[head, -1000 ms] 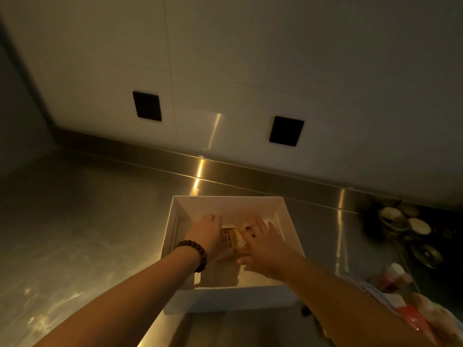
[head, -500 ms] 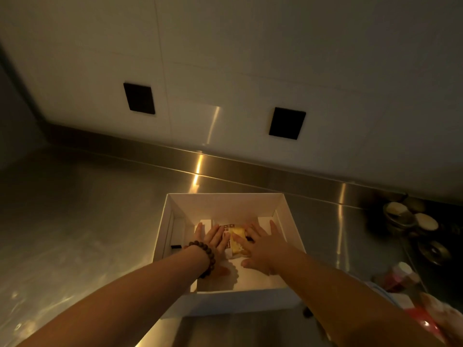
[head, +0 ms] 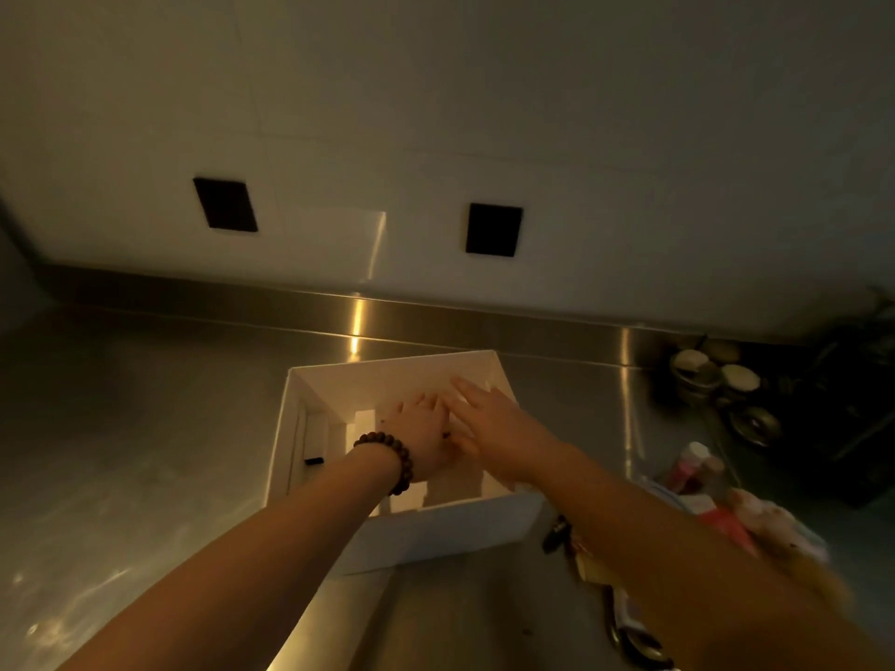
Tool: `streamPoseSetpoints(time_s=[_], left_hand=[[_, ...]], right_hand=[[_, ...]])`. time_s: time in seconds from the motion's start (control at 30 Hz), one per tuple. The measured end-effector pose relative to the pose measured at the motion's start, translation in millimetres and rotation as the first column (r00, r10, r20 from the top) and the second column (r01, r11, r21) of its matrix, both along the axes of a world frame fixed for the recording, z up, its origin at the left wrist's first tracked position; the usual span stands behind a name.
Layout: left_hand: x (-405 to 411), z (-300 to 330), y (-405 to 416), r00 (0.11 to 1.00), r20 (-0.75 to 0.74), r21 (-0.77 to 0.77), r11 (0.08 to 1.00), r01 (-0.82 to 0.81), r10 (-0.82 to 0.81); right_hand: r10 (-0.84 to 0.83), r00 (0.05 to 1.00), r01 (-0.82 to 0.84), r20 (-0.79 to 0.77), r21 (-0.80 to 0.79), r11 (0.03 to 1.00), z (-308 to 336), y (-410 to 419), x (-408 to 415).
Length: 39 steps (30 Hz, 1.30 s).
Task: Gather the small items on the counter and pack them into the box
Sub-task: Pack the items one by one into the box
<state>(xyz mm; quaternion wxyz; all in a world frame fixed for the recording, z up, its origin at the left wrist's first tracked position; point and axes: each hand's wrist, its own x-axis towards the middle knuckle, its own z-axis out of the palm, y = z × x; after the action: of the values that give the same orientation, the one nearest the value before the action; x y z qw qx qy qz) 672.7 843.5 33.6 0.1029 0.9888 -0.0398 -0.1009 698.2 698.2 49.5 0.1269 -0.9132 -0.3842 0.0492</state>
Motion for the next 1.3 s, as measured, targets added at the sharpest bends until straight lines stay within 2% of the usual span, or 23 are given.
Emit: streamPoseSetpoints(time_s=[0.1,0.33,0.5,0.67,0.8,0.93,1.1,1.3], left_hand=[[-2,16,-33,0.994,0.108,-0.025,0.999,0.03,-0.027],[-4,38,-121,0.958,0.221,-0.063,0.977,0.202,-0.184],[-21,25,-180,0.94,0.125,-0.165,0.928,0.335,-0.318],[-33,-13,-217,0.934,-0.047,-0.197,0.92,0.339,-0.355],[-35,-40,-229,0.937,-0.061,-0.197,0.924,0.327,-0.344],[-40,-57,-235,0.948,-0.075,-0.173,0.94,0.294,-0.31],[-41,-65,-247,0.982,-0.021,-0.182,0.967,0.181,-0.188],[-41,-69,-258,0.998,0.039,-0.266,0.963,0.053,-0.044]], right_hand=[[-0.08,0.994,0.083,0.076,-0.034,0.996,16,-35,-9],[-0.373,0.924,0.376,0.077,-0.03,0.926,30,-162,-22],[-0.587,0.809,0.586,-0.046,-0.023,0.81,7,-237,-53],[-0.566,0.824,0.567,0.012,-0.007,0.824,-14,-264,-100],[-0.588,0.808,0.589,-0.021,0.006,0.808,-48,-277,-118],[-0.619,0.783,0.616,-0.06,-0.063,0.785,-82,-292,-119],[-0.696,0.694,0.719,-0.183,0.126,0.684,-88,-285,-118],[-0.772,0.612,0.791,-0.172,0.124,0.599,-94,-286,-101]])
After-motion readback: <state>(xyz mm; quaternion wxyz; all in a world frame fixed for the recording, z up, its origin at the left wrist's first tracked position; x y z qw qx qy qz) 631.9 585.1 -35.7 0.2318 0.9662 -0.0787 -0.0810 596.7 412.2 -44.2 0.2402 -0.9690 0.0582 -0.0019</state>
